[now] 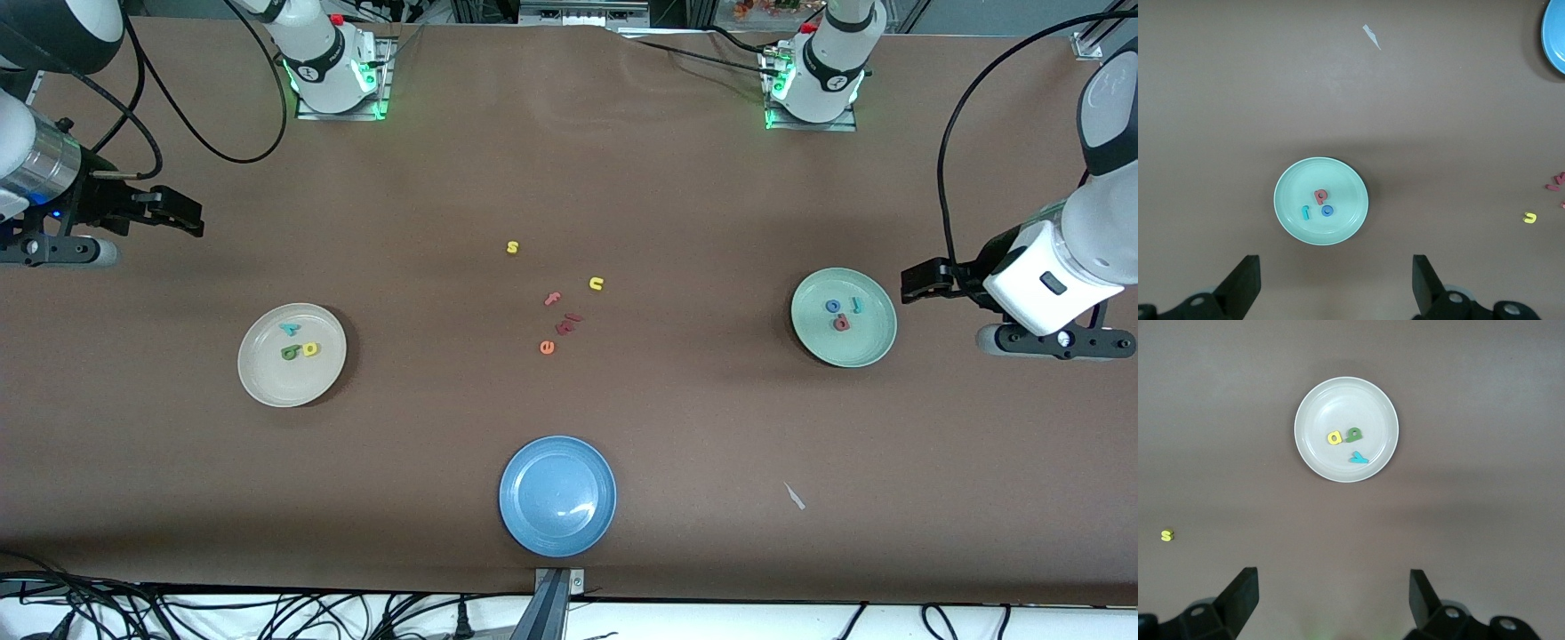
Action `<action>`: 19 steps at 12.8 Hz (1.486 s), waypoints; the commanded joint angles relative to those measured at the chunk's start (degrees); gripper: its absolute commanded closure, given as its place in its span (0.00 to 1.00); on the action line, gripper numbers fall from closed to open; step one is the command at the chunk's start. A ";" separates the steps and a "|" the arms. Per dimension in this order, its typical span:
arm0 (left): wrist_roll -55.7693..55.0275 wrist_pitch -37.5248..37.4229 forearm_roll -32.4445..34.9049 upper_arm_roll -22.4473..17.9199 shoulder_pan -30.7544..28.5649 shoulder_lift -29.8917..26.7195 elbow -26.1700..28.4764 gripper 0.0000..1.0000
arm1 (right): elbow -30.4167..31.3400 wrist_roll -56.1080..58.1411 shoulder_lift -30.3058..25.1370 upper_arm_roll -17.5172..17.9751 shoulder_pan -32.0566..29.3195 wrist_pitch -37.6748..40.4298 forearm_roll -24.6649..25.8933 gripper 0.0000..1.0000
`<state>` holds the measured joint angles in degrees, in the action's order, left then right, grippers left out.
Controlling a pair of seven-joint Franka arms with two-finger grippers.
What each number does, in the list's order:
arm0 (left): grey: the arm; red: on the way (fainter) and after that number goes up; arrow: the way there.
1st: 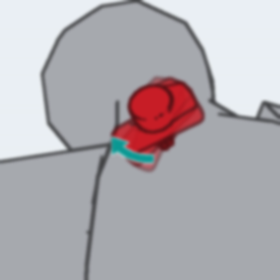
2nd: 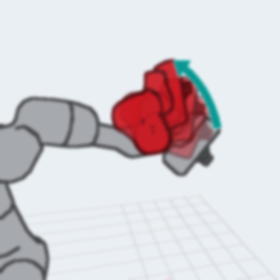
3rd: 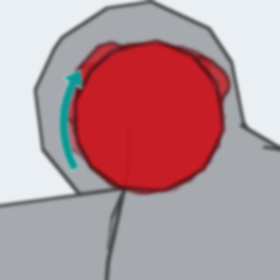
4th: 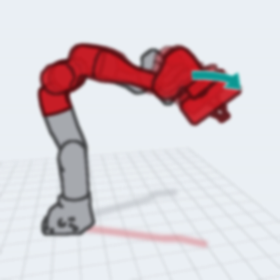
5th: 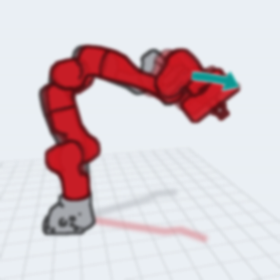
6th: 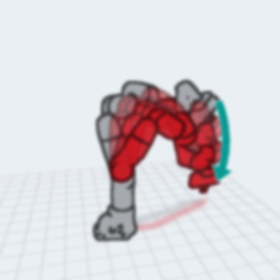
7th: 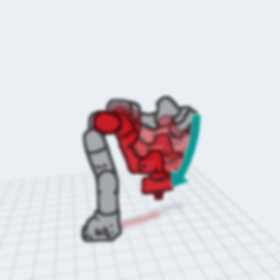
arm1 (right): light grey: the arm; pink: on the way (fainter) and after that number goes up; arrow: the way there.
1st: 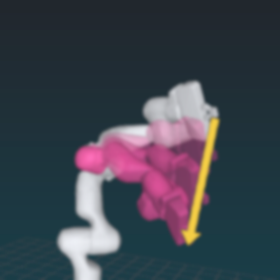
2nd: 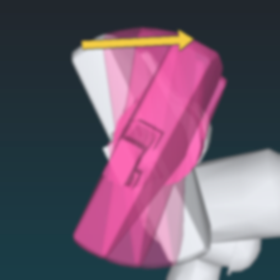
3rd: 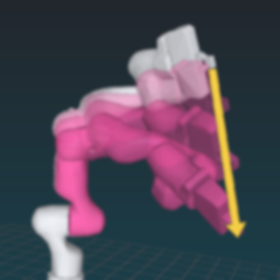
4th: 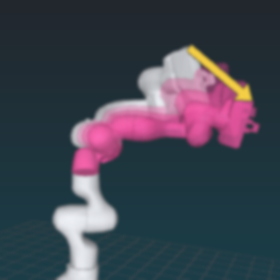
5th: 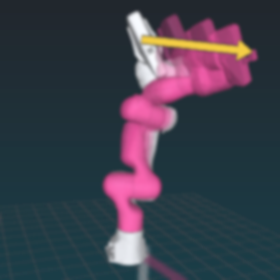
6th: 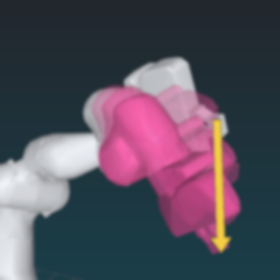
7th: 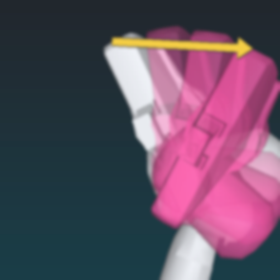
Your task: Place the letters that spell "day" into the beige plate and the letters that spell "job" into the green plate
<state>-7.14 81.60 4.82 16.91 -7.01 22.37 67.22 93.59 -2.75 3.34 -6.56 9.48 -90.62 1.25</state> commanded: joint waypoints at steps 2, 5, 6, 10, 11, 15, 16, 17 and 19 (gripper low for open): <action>0.81 -0.48 -1.48 -0.48 -0.55 -0.66 0.19 0.00 | -0.87 -0.77 0.09 0.40 -0.52 0.27 -0.99 0.00; 0.81 -0.48 -1.48 -0.48 -0.55 -0.40 0.36 0.00 | -0.87 -0.77 0.09 0.40 -0.52 0.27 -0.99 0.00; 0.81 -0.48 -1.48 -0.48 -0.72 -0.05 0.45 0.00 | -0.87 -0.77 0.09 0.40 -0.52 0.27 -0.99 0.00; 0.81 -3.11 -1.48 -0.48 -3.17 -0.13 1.16 0.00 | -0.87 -0.77 0.09 0.40 -0.52 0.27 -0.99 0.00; 0.81 -4.68 -1.48 -0.57 -4.32 -0.22 1.24 0.00 | -0.87 -0.77 0.09 0.40 -0.52 0.36 -0.99 0.00; 0.81 -17.27 -1.39 -0.48 -5.91 -6.27 0.02 0.00 | -0.87 -0.76 0.09 0.49 -0.52 0.27 -0.99 0.00; 0.81 -14.57 -1.21 0.22 -5.30 -6.37 -0.25 0.00 | -0.87 -0.77 0.09 0.49 -0.52 0.27 -0.99 0.00; 0.81 -6.71 -1.04 0.75 -4.60 -5.68 0.36 0.00 | -0.87 -0.68 0.09 0.40 -0.52 0.27 -0.99 0.00; 0.99 2.93 2.20 0.14 -3.44 -3.30 0.89 0.00 | -0.87 -0.68 0.09 0.40 -0.52 0.27 -0.99 0.00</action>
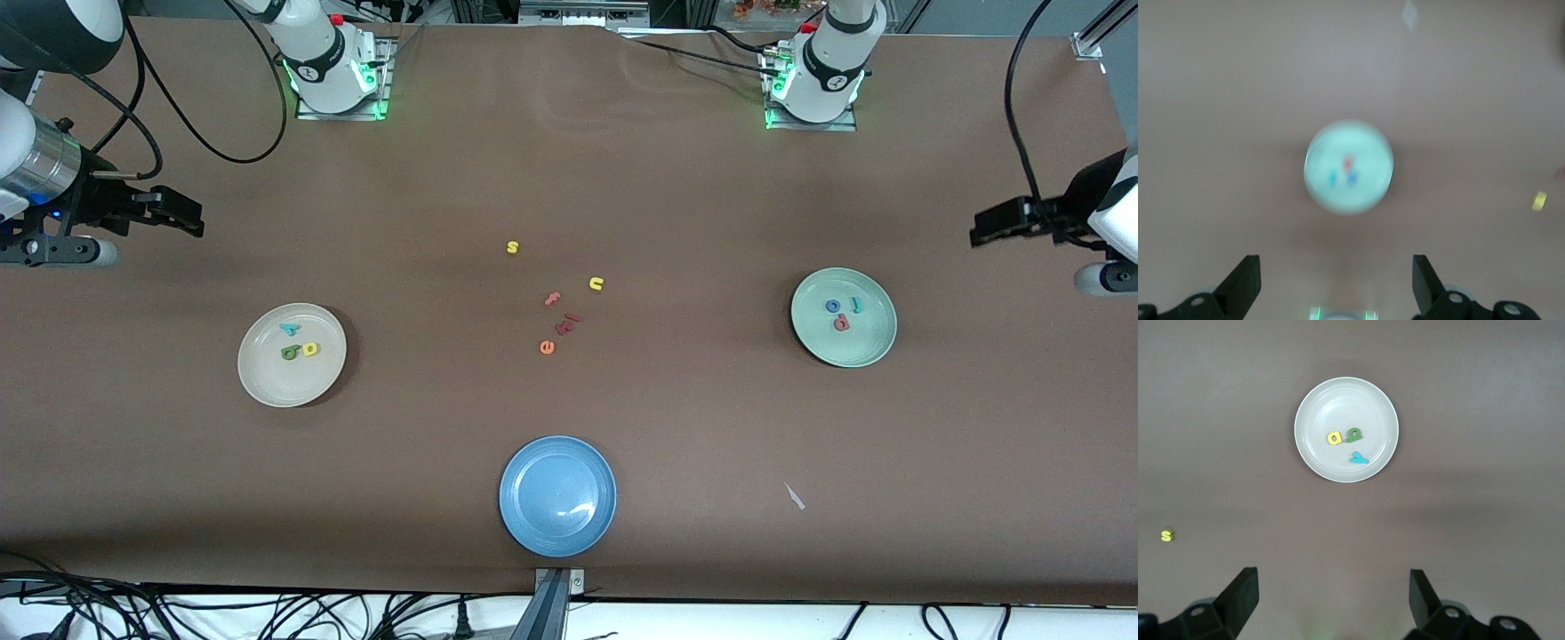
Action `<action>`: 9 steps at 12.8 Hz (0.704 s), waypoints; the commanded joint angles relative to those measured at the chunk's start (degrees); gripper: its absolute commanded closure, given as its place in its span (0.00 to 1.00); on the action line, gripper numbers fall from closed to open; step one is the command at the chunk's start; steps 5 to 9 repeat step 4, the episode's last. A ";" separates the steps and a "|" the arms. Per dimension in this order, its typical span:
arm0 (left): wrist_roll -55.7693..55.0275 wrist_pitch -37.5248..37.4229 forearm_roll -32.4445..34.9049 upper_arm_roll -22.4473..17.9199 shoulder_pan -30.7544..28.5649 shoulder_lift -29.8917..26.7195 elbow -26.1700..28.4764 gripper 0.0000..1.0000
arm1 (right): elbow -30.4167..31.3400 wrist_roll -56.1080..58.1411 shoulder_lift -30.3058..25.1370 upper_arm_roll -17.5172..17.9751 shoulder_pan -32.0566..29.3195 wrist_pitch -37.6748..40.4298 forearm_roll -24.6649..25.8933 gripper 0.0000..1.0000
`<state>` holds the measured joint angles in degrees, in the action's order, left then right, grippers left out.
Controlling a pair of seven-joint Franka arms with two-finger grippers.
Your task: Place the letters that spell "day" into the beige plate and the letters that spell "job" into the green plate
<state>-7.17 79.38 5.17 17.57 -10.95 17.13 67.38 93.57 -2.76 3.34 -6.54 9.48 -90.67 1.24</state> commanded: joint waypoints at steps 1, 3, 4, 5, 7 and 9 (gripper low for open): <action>1.19 4.82 4.04 -0.61 0.49 1.94 0.39 0.00 | -0.84 -0.67 0.08 0.39 -0.52 0.32 -0.98 0.00; 1.81 4.82 6.34 -0.34 1.01 2.46 1.43 0.00 | -0.84 -0.67 0.08 0.48 -0.52 0.32 -0.98 0.00; 1.81 4.91 6.43 -0.34 1.36 2.56 1.61 0.00 | -0.84 -0.67 0.08 0.39 -0.52 0.32 -0.98 0.00; 1.81 4.91 6.43 -0.34 1.36 2.56 1.61 0.00 | -0.84 -0.67 0.08 0.39 -0.52 0.32 -0.98 0.00; 1.81 4.91 6.43 -0.34 1.36 2.56 1.61 0.00 | -0.84 -0.67 0.08 0.39 -0.52 0.32 -0.98 0.00; 1.81 4.91 6.43 -0.34 1.36 2.56 1.61 0.00 | -0.84 -0.67 0.08 0.39 -0.52 0.32 -0.98 0.00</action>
